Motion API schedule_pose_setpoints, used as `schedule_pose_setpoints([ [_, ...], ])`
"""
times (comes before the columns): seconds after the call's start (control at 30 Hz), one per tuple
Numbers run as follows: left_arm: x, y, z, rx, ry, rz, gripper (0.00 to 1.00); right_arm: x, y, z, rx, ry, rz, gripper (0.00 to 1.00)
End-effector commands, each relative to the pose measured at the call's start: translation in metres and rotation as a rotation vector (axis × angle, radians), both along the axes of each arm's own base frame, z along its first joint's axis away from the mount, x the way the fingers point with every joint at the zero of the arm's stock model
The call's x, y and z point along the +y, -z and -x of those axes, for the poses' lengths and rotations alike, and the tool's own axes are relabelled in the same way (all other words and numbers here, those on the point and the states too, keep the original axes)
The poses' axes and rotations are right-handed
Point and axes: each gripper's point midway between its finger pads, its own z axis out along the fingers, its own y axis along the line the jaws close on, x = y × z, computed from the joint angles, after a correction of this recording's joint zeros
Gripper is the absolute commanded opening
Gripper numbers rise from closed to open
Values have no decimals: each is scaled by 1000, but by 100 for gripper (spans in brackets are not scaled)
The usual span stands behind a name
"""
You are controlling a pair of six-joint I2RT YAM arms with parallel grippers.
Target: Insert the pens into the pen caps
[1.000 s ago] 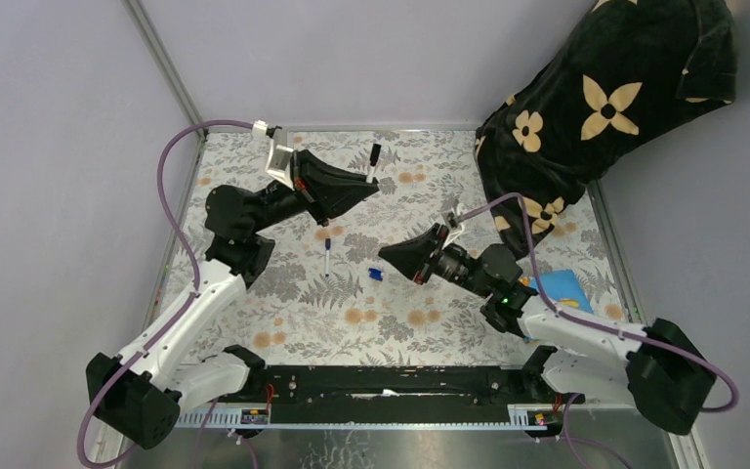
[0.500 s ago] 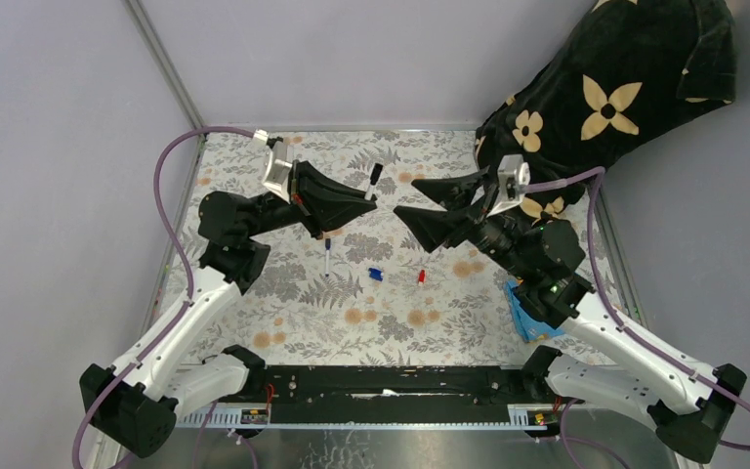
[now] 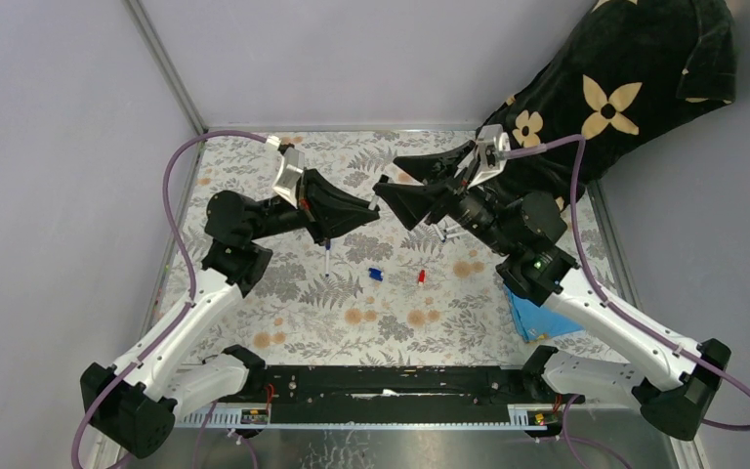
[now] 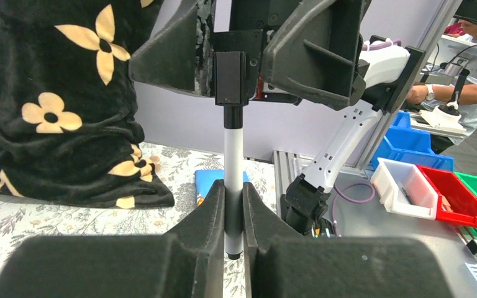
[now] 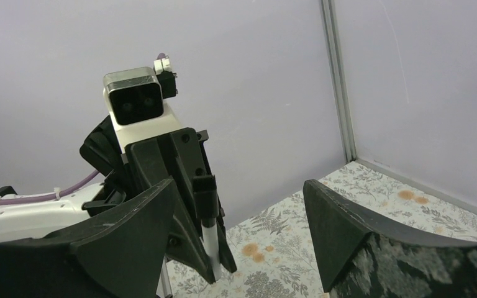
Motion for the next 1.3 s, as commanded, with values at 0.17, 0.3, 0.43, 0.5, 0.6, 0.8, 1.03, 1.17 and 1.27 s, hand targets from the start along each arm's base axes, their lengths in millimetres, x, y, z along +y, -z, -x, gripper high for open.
schedule_pose_setpoints([
  [0.17, -5, 11, 5, -6, 32, -34, 0, 2, -36, 5, -50, -31, -75, 74],
  [0.3, -6, 12, 3, -2, 26, -33, 0, 7, -34, 9, -60, -66, -60, 54],
  [0.43, -6, 9, 1, 3, 15, -21, 0, 14, -28, 12, -63, -99, -38, 42],
  [0.5, -6, 5, 1, 4, 15, -9, 0, 17, -23, 12, -61, -114, -23, 37],
  [0.6, -6, -3, -1, -3, 10, 12, 0, 20, -14, 10, -51, -115, -4, 26],
  [0.8, -5, -18, -2, -25, -5, 54, 0, 25, 10, 4, -29, -103, 47, 0],
  [1.03, -2, -38, -3, -47, -19, 135, 0, 42, 63, 1, 81, -164, 157, 0],
  [1.17, -2, -46, -3, -61, -7, 165, 0, 55, 102, 9, 190, -260, 218, 0],
  [1.27, 0, -52, -4, -76, -32, 182, 0, 55, 133, 11, 256, -268, 267, 0],
])
